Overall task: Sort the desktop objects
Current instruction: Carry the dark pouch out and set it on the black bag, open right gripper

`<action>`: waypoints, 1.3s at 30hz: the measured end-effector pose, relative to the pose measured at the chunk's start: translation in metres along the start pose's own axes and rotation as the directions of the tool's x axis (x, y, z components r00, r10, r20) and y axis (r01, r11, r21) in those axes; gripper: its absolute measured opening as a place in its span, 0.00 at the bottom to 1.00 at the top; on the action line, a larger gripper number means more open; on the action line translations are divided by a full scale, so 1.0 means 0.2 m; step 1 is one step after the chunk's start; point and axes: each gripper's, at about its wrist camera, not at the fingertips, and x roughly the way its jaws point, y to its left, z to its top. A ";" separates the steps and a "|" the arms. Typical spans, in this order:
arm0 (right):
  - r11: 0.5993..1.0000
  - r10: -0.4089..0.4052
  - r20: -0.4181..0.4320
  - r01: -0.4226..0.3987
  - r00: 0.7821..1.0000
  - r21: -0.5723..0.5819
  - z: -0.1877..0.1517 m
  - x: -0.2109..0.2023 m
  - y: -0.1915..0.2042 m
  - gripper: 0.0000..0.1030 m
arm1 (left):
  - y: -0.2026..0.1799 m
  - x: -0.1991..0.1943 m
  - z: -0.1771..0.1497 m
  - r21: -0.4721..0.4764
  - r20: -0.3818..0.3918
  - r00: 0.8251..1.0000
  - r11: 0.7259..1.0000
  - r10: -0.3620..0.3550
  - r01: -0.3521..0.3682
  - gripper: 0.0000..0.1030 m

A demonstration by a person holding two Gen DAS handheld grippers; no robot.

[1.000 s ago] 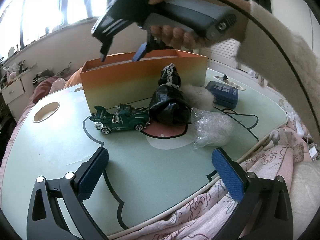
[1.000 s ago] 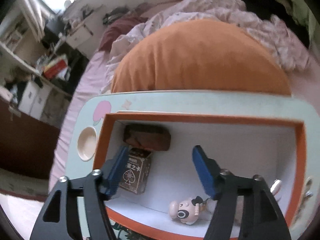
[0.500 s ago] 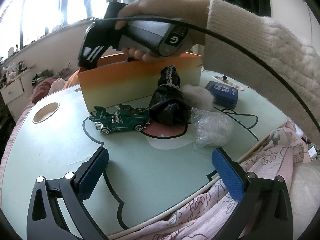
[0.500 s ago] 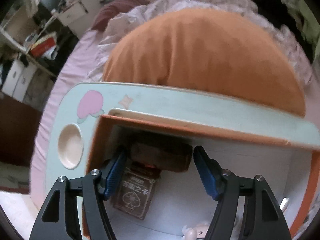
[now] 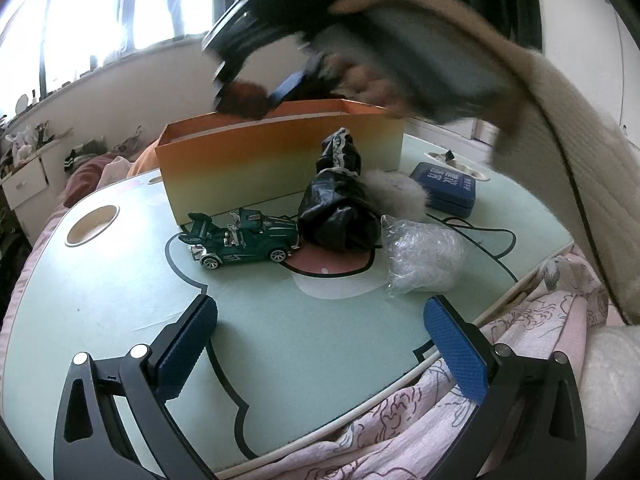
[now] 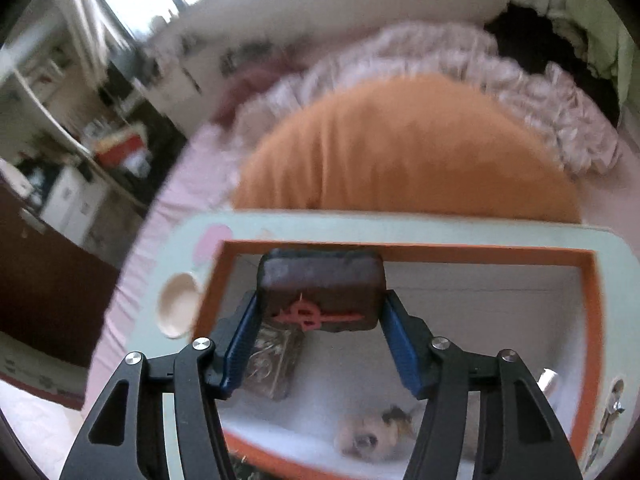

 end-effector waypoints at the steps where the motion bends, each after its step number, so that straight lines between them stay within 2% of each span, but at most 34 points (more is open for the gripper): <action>1: 1.000 0.019 0.036 -0.019 0.999 -0.002 -0.04 -0.08 -0.02 0.58 | 0.00 0.00 0.00 0.000 0.000 1.000 1.000 0.000 0.000 1.00; 4: 0.998 0.068 0.078 -0.068 0.995 -0.006 -0.20 -0.27 -0.08 0.58 | 0.00 0.00 0.00 0.000 0.000 1.000 1.000 0.000 0.000 1.00; 6: 0.996 0.089 0.073 -0.087 0.993 -0.019 -0.32 -0.36 -0.10 0.58 | 0.00 0.00 0.00 0.000 0.000 1.000 1.000 0.000 0.000 1.00; 9: 0.998 0.053 0.055 -0.051 0.997 -0.044 -0.52 -0.43 -0.14 0.58 | 0.00 0.00 0.00 0.001 0.000 1.000 1.000 -0.001 0.001 1.00; 12: 0.998 0.009 0.038 -0.007 0.999 -0.057 -0.65 -0.40 -0.18 0.58 | 0.00 0.00 0.00 0.001 0.000 1.000 1.000 0.000 0.000 1.00; 15: 0.998 0.024 0.004 -0.024 1.000 -0.061 -0.70 -0.31 -0.21 0.60 | -0.01 0.00 -0.01 0.001 0.000 1.000 1.000 -0.001 0.001 1.00; 18: 0.995 0.031 0.072 -0.024 0.997 -0.096 -0.72 -0.33 -0.20 0.61 | -0.01 0.00 -0.01 0.001 0.000 1.000 1.000 -0.001 0.001 1.00; 20: 0.992 0.047 0.114 -0.033 0.992 -0.125 -0.75 -0.37 -0.19 0.69 | -0.01 0.00 -0.01 0.001 0.000 1.000 1.000 0.000 0.000 1.00; 21: 0.989 0.053 0.127 -0.035 0.991 -0.145 -0.78 -0.39 -0.18 0.77 | -0.01 0.00 -0.01 0.001 0.000 1.000 1.000 0.000 0.000 1.00; 22: 0.986 0.049 0.133 -0.027 0.990 -0.166 -0.82 -0.41 -0.18 0.81 | -0.01 0.00 -0.01 0.001 0.000 1.000 1.000 0.000 0.000 1.00; 27: 0.973 -0.034 0.155 0.068 0.987 -0.220 -1.05 -0.43 -0.20 0.82 | -0.01 0.00 -0.01 0.003 -0.001 1.000 1.000 -0.001 0.001 1.00; 28: 0.976 -0.029 0.192 0.069 0.981 -0.205 -1.09 -0.44 -0.22 0.87 | -0.01 0.00 -0.01 0.002 0.001 1.000 1.000 -0.001 0.001 1.00; 30: 0.981 -0.046 0.194 0.081 0.980 -0.178 -1.11 -0.42 -0.26 0.99 | -0.01 0.00 -0.01 0.003 -0.001 1.000 1.000 -0.001 0.001 1.00; 32: 0.989 0.002 0.204 0.029 0.979 -0.148 -1.11 -0.40 -0.32 1.00 | -0.01 0.00 -0.01 0.005 0.001 1.000 1.000 -0.001 0.001 1.00; 39: 0.987 0.003 0.255 0.038 0.967 -0.154 -1.14 -0.39 -0.32 1.00 | -0.01 0.00 -0.01 0.008 0.001 1.000 1.000 -0.001 0.001 1.00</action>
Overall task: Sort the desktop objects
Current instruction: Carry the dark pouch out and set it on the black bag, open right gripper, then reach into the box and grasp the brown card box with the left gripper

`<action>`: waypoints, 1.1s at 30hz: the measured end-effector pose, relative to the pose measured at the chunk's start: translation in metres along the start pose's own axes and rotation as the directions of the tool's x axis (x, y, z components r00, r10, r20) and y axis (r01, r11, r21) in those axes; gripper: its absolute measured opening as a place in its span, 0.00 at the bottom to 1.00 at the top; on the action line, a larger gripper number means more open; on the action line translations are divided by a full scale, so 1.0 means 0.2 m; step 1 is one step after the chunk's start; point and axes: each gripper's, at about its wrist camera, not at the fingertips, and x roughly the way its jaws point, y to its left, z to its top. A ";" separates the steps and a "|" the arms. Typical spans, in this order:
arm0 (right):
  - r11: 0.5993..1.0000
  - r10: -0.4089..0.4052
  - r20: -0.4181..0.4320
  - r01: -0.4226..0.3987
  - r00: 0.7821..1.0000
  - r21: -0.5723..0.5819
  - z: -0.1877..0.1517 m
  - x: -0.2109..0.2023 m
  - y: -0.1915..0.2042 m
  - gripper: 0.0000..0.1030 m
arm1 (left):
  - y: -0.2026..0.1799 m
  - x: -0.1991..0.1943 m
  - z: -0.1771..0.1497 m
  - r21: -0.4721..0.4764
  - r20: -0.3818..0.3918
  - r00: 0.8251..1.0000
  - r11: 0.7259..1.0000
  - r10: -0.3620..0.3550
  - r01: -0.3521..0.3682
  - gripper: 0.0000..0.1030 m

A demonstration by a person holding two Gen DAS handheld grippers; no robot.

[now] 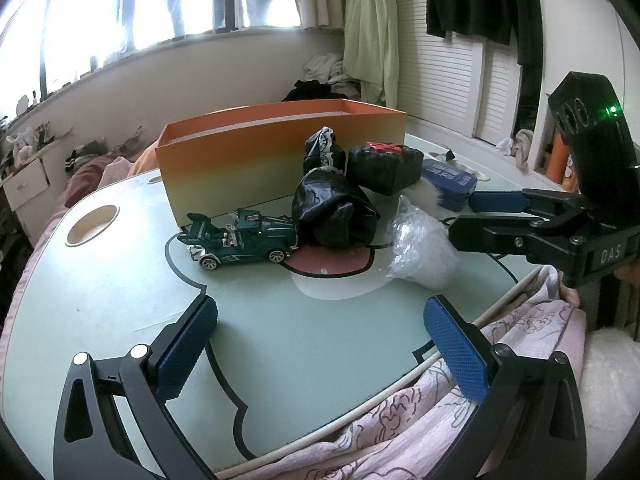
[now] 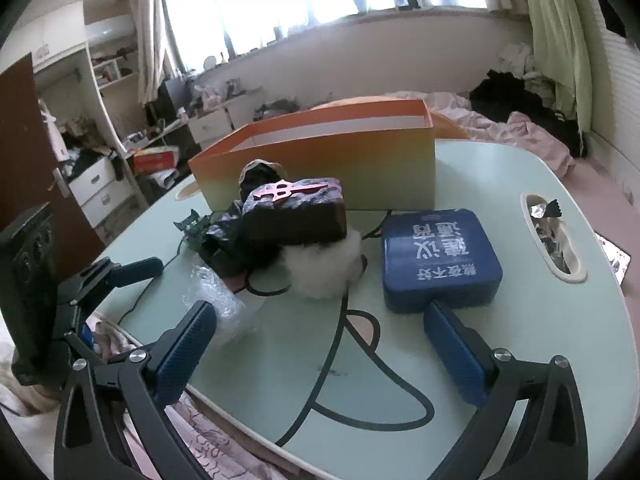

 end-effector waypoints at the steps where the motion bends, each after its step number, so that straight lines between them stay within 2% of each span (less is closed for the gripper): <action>1: 1.000 0.001 0.003 -0.001 1.000 0.001 0.01 0.00 -0.01 1.00 | 0.00 0.00 0.00 0.000 0.000 1.000 1.000 0.000 0.000 1.00; 5: 1.000 0.006 0.022 -0.006 1.000 0.006 0.03 -0.01 -0.01 1.00 | 0.00 0.00 0.00 -0.002 0.002 1.000 1.000 0.000 0.000 1.00; 6: 1.000 0.024 0.056 -0.024 0.998 0.012 0.02 -0.03 -0.02 1.00 | 0.00 0.00 0.00 -0.003 0.004 1.000 1.000 0.001 -0.001 1.00; 8: 0.997 0.066 0.176 -0.070 0.982 0.019 0.00 -0.14 -0.03 1.00 | 0.01 -0.01 -0.01 -0.011 0.012 1.000 1.000 0.009 -0.008 1.00; 9: 0.997 0.058 0.230 -0.066 0.971 0.027 -0.01 -0.19 -0.05 1.00 | 0.02 -0.01 -0.01 -0.015 0.014 1.000 1.000 0.010 -0.010 1.00; 10: 0.998 0.042 0.248 -0.054 0.968 0.039 -0.01 -0.21 -0.06 1.00 | 0.02 -0.01 -0.01 -0.018 0.022 1.000 1.000 0.012 -0.011 0.99; 11: 0.998 0.028 0.246 -0.043 0.969 0.054 -0.01 -0.20 -0.07 1.00 | 0.02 -0.02 -0.01 -0.019 0.030 0.999 1.000 0.015 -0.014 0.96; 12: 0.997 0.019 0.218 -0.036 0.976 0.073 0.00 -0.18 -0.09 1.00 | 0.03 -0.04 -0.01 -0.019 0.046 0.999 1.000 0.024 -0.023 0.80; 13: 0.995 0.009 0.180 -0.026 0.984 0.094 0.00 -0.14 -0.11 1.00 | 0.02 -0.08 0.01 -0.012 0.077 0.995 0.998 0.064 -0.063 0.68; 14: 0.994 -0.002 0.150 -0.014 0.989 0.107 0.00 -0.11 -0.12 1.00 | 0.02 -0.10 0.02 0.000 0.093 0.992 0.996 0.090 -0.090 0.46; 15: 0.994 -0.011 0.103 -0.001 0.995 0.110 0.00 -0.07 -0.13 1.00 | 0.02 -0.12 0.06 0.017 0.111 0.987 0.993 0.116 -0.118 0.39; 17: 0.996 -0.041 0.060 0.036 0.997 0.078 0.01 -0.03 -0.11 1.00 | 0.05 -0.17 0.16 0.026 0.125 0.985 0.992 0.122 -0.126 0.39; 20: 0.997 -0.078 0.023 0.078 0.997 -0.006 0.00 0.01 -0.02 1.00 | 0.18 -0.24 0.39 -0.050 0.125 0.989 0.996 0.080 -0.074 0.38; 22: 0.996 -0.082 0.008 0.083 0.997 -0.045 0.00 0.03 0.01 1.00 | 0.28 -0.20 0.57 -0.103 0.045 0.999 0.995 0.020 -0.015 0.38; 24: 0.996 -0.079 0.007 0.079 0.997 -0.044 0.00 0.03 0.01 1.00 | 0.37 -0.07 0.73 -0.152 -0.094 0.993 0.987 -0.067 0.052 0.38; 25: 0.997 -0.071 0.010 0.071 0.997 -0.036 0.00 0.03 0.00 1.00 | 0.42 0.01 0.81 -0.191 -0.165 0.982 0.980 -0.095 0.062 0.38; 26: 0.997 -0.066 0.013 0.066 0.998 -0.027 0.00 0.03 -0.01 1.00 | 0.47 0.11 0.88 -0.215 -0.253 0.962 0.976 -0.099 0.044 0.38; 27: 0.998 -0.062 0.016 0.063 0.998 -0.019 -0.01 0.02 -0.02 1.00 | 0.48 0.18 0.91 -0.227 -0.309 0.947 0.974 -0.093 0.022 0.38; 29: 0.998 -0.057 0.018 0.057 0.998 -0.013 0.00 0.02 -0.02 1.00 | 0.52 0.39 0.95 -0.246 -0.484 0.870 0.969 -0.090 -0.037 0.41; 31: 0.998 -0.059 0.018 0.059 0.998 -0.014 -0.01 0.02 -0.02 1.00 | 0.53 0.57 0.96 -0.226 -0.591 0.802 0.972 -0.083 -0.066 0.44; 32: 0.998 -0.057 0.018 0.058 0.998 -0.012 0.00 0.02 -0.02 1.00 | 0.53 0.60 0.94 -0.207 -0.608 0.792 0.975 -0.063 -0.081 0.44; 33: 0.998 -0.055 0.019 0.055 0.998 -0.010 -0.01 0.02 -0.03 1.00 | 0.53 0.65 0.93 -0.176 -0.624 0.781 0.977 -0.014 -0.123 0.44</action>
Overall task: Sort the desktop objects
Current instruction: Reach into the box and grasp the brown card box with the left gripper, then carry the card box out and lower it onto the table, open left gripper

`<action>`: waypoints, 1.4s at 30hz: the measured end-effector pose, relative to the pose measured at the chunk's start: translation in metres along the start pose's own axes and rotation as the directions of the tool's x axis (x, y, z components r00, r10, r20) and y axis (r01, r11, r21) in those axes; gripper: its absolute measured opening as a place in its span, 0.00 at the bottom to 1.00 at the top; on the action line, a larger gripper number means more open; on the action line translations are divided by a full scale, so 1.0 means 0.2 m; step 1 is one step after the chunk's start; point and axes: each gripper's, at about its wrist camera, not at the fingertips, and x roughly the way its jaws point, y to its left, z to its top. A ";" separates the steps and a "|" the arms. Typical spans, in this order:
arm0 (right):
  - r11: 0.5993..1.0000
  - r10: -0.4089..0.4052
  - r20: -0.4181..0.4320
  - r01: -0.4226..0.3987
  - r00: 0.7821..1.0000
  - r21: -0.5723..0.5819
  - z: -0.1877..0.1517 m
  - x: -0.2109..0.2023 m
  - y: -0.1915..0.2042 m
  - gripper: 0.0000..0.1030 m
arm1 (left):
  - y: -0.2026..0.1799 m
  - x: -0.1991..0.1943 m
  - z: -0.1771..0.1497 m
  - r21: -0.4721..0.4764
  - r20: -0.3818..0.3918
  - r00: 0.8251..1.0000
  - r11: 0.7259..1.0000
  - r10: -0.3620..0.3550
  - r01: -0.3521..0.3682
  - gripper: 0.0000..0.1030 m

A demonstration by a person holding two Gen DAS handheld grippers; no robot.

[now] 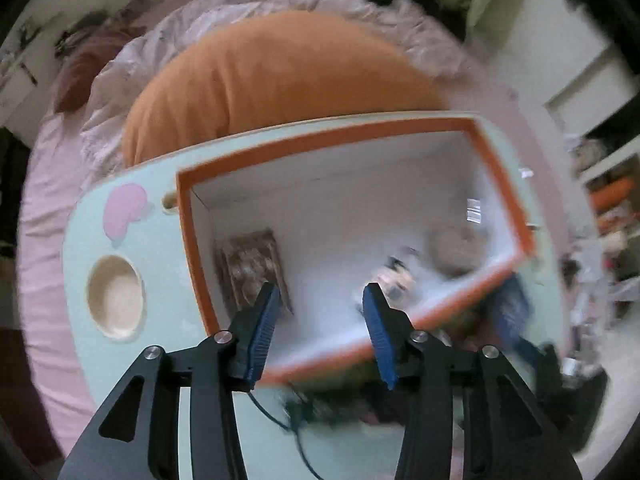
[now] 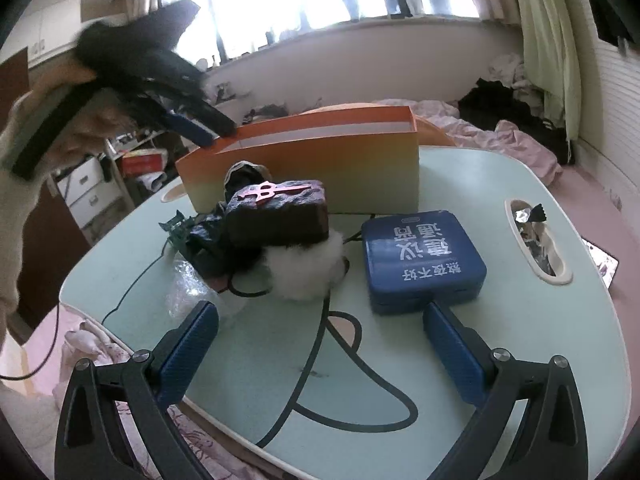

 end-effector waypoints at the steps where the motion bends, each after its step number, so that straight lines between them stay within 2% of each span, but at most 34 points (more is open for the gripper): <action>1: 1.000 0.001 0.001 -0.001 1.000 0.002 0.00 0.00 0.00 1.00 | -0.01 0.05 0.03 0.003 -0.010 0.996 0.996 0.086 -0.086 0.45; 2: 1.000 0.004 0.002 -0.004 1.000 0.004 0.00 0.00 0.00 1.00 | -0.02 0.09 0.04 0.017 -0.036 0.991 0.991 0.131 -0.130 0.48; 3: 1.000 0.006 0.003 -0.006 1.000 0.005 0.01 0.00 -0.01 1.00 | -0.03 0.13 0.04 0.028 -0.062 0.988 0.990 0.143 -0.142 0.49; 4: 1.000 0.007 0.003 -0.007 1.000 0.005 0.01 0.00 0.00 1.00 | -0.04 0.21 0.04 0.027 -0.110 0.987 0.993 0.117 -0.114 0.49; 6: 1.000 0.008 0.003 -0.008 1.000 0.005 0.02 0.00 0.00 1.00 | -0.08 0.23 0.04 0.052 -0.084 0.989 0.992 0.123 -0.119 0.59; 7: 1.000 0.009 0.005 -0.009 1.000 0.005 0.02 -0.01 0.00 1.00 | -0.10 0.23 0.04 0.044 -0.071 0.993 0.995 0.096 -0.093 0.61; 9: 1.000 0.007 0.003 -0.007 1.000 0.005 0.01 0.00 0.00 1.00 | -0.13 0.21 0.05 0.062 -0.054 0.999 0.998 -0.002 0.005 0.62; 10: 1.000 0.009 0.003 -0.009 1.000 0.005 0.02 -0.01 -0.01 1.00 | -0.13 0.19 0.05 0.071 -0.064 0.995 0.994 -0.077 0.082 0.62; 11: 1.000 0.012 0.004 -0.012 1.000 0.007 0.02 -0.01 -0.01 1.00 | -0.12 0.15 0.05 0.057 -0.051 0.991 0.990 -0.123 0.126 0.62; 12: 1.000 0.013 0.005 -0.013 1.000 0.008 0.02 -0.01 -0.01 1.00 | -0.09 0.09 0.05 0.033 0.000 0.991 0.991 -0.133 0.133 0.62; 13: 1.000 0.016 0.006 -0.016 1.000 0.010 0.02 -0.01 -0.01 1.00 | -0.07 0.03 0.04 0.012 0.060 0.993 0.994 -0.106 0.106 0.63; 14: 1.000 0.017 0.006 -0.017 1.000 0.012 0.02 -0.01 -0.01 1.00 | -0.06 -0.01 0.03 0.010 0.088 0.993 0.997 -0.072 0.072 0.63; 15: 1.000 0.016 0.006 -0.016 1.000 0.011 0.02 -0.01 -0.01 1.00 | -0.05 -0.02 0.01 0.012 0.086 0.996 0.999 -0.032 0.031 0.63; 16: 1.000 0.014 0.005 -0.014 1.000 0.009 0.02 -0.01 0.00 1.00 | -0.04 -0.01 0.01 0.009 0.047 0.998 1.000 0.029 -0.030 0.63; 18: 1.000 0.011 0.004 -0.011 1.000 0.007 0.02 0.00 0.00 1.00 | -0.01 0.07 -0.02 0.002 -0.039 0.991 0.992 0.126 -0.126 0.63; 20: 1.000 0.013 0.005 -0.013 1.000 0.008 0.02 0.00 0.00 1.00 | -0.03 0.14 -0.01 0.005 -0.082 0.985 0.988 0.154 -0.154 0.63; 22: 1.000 0.017 0.007 -0.017 1.000 0.010 0.02 0.00 0.00 1.00 | -0.03 0.18 -0.02 -0.004 -0.081 0.972 0.975 0.222 -0.223 0.63; 25: 1.000 0.018 0.007 -0.018 1.000 0.011 0.02 0.00 0.00 1.00 | -0.09 0.24 -0.03 0.028 -0.121 0.969 0.976 0.217 -0.215 0.64; 29: 1.000 0.018 0.008 -0.018 1.000 0.013 0.02 0.00 0.00 1.00 | -0.15 0.19 -0.05 0.031 -0.073 0.974 0.977 0.214 -0.212 0.63; 31: 1.000 0.020 0.009 -0.020 1.000 0.011 0.01 -0.01 -0.01 1.00 | -0.17 0.18 -0.06 0.060 -0.034 0.968 0.967 0.250 -0.247 0.54; 32: 1.000 0.019 0.008 -0.019 1.000 0.012 0.02 0.00 0.00 1.00 | -0.18 0.17 -0.06 0.076 -0.009 0.963 0.960 0.271 -0.269 0.40; 33: 1.000 0.018 0.008 -0.018 1.000 0.012 0.02 0.00 0.00 1.00 | -0.18 0.16 -0.04 0.094 0.007 0.965 0.961 0.261 -0.261 0.40; 37: 1.000 0.018 0.008 -0.018 1.000 0.012 0.01 0.00 -0.01 1.00 | -0.19 0.05 -0.08 0.077 0.090 0.990 0.991 0.107 -0.114 0.40; 39: 1.000 0.019 0.008 -0.019 1.000 0.012 0.02 0.00 -0.01 1.00 | -0.14 -0.06 -0.09 0.046 0.157 0.986 0.997 0.061 -0.069 0.40; 42: 1.000 0.017 0.008 -0.017 1.000 0.012 0.02 0.00 0.00 1.00 | -0.12 -0.27 -0.19 0.047 0.288 0.955 0.997 -0.065 0.054 0.40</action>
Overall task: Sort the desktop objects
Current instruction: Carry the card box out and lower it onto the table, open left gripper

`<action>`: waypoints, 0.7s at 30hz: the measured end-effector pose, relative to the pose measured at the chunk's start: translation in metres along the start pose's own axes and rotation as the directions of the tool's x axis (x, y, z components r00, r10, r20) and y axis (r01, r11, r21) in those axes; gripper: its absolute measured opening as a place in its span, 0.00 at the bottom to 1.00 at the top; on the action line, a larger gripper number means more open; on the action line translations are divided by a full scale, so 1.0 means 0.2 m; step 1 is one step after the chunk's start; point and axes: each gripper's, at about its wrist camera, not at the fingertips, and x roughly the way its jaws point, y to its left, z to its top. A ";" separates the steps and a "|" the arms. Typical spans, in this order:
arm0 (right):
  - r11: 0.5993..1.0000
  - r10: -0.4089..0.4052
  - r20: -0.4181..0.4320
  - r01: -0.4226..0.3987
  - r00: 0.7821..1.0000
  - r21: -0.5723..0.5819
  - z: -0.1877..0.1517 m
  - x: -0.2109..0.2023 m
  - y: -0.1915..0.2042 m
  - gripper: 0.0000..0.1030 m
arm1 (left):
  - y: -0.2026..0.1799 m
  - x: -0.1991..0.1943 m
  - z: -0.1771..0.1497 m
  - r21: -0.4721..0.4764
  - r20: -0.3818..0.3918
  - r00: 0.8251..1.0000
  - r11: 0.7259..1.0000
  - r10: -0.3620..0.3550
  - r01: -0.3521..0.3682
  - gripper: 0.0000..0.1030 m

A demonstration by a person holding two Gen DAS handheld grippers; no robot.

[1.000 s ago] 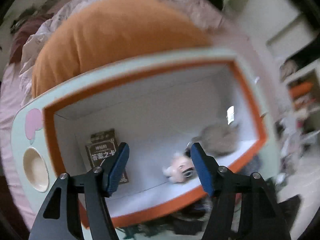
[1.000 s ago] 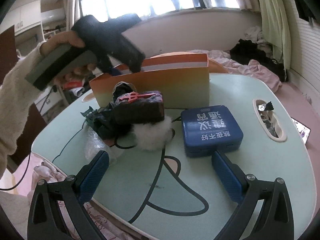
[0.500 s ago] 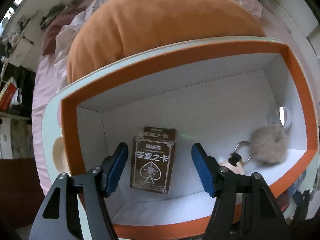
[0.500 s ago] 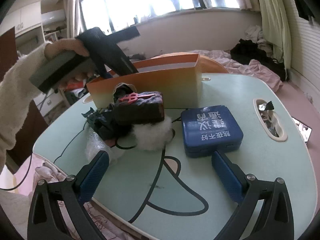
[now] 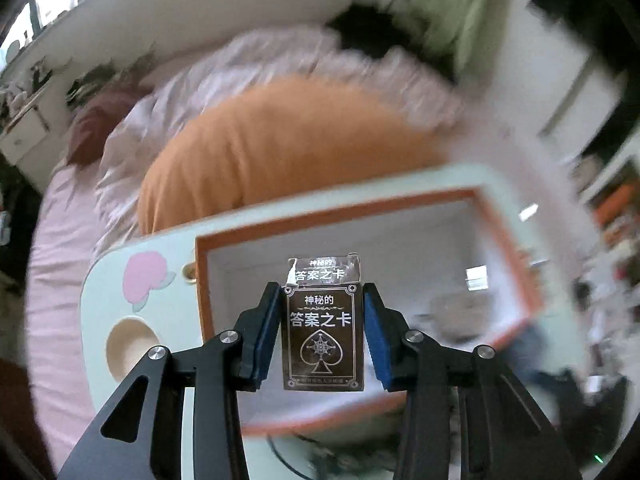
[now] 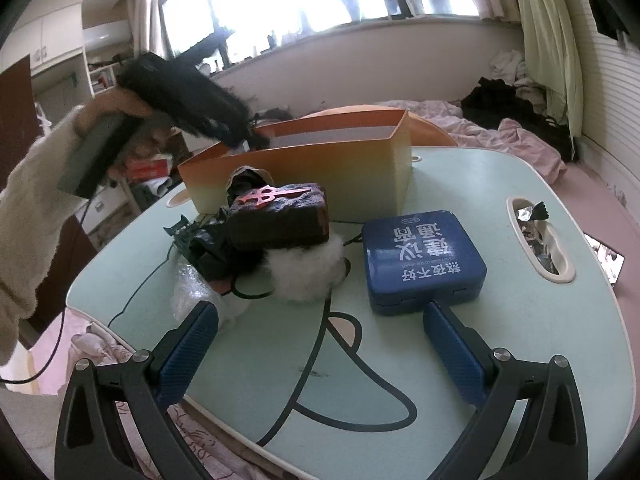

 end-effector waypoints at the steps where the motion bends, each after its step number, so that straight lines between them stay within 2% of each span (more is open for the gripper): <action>1: 1.000 0.000 0.000 0.000 1.000 0.000 0.00 0.00 0.00 1.00 | -0.02 -0.11 -0.05 0.008 0.045 0.998 0.999 -0.048 0.048 0.40; 2: 1.000 0.000 0.000 0.000 1.000 0.000 0.00 0.00 0.00 1.00 | 0.01 -0.14 -0.07 0.016 0.064 0.995 0.997 -0.078 0.077 0.40; 4: 1.000 -0.002 -0.001 0.002 1.000 -0.001 0.00 0.00 0.00 1.00 | -0.05 -0.27 -0.19 0.046 0.096 0.984 0.988 -0.149 0.145 0.40; 8: 1.000 -0.003 -0.001 0.003 1.000 -0.001 0.00 0.01 0.01 1.00 | -0.02 -0.19 -0.33 0.045 0.042 0.979 0.980 -0.198 0.196 0.41; 10: 1.000 -0.006 -0.002 0.006 1.000 -0.003 -0.01 0.01 0.01 1.00 | -0.03 -0.13 -0.40 0.013 0.047 0.985 0.986 -0.166 0.165 0.43; 12: 1.000 -0.006 -0.003 0.006 1.000 -0.002 -0.01 0.01 0.00 1.00 | -0.03 -0.12 -0.43 0.016 0.099 0.984 0.989 -0.146 0.145 0.51; 13: 1.000 -0.004 -0.002 0.004 1.000 0.000 -0.01 0.01 0.01 1.00 | 0.00 -0.13 -0.43 0.018 0.130 0.980 0.989 -0.148 0.147 0.53; 15: 1.000 -0.006 -0.002 0.006 1.000 -0.001 0.00 0.01 0.01 1.00 | 0.01 -0.22 -0.47 0.002 0.234 0.963 0.991 -0.133 0.136 0.67; 17: 1.000 -0.008 -0.003 0.008 1.000 -0.002 -0.01 0.02 0.01 1.00 | 0.07 -0.28 -0.50 -0.018 0.306 0.946 0.993 -0.107 0.118 0.80; 18: 1.000 -0.007 -0.003 0.007 1.000 -0.002 -0.01 0.01 0.01 1.00 | 0.08 -0.31 -0.53 -0.021 0.329 0.940 0.994 -0.092 0.105 0.81; 21: 1.000 -0.007 -0.003 0.007 1.000 -0.001 -0.01 0.01 0.01 1.00 | 0.07 -0.32 -0.66 0.025 0.296 0.954 0.999 -0.038 0.032 0.81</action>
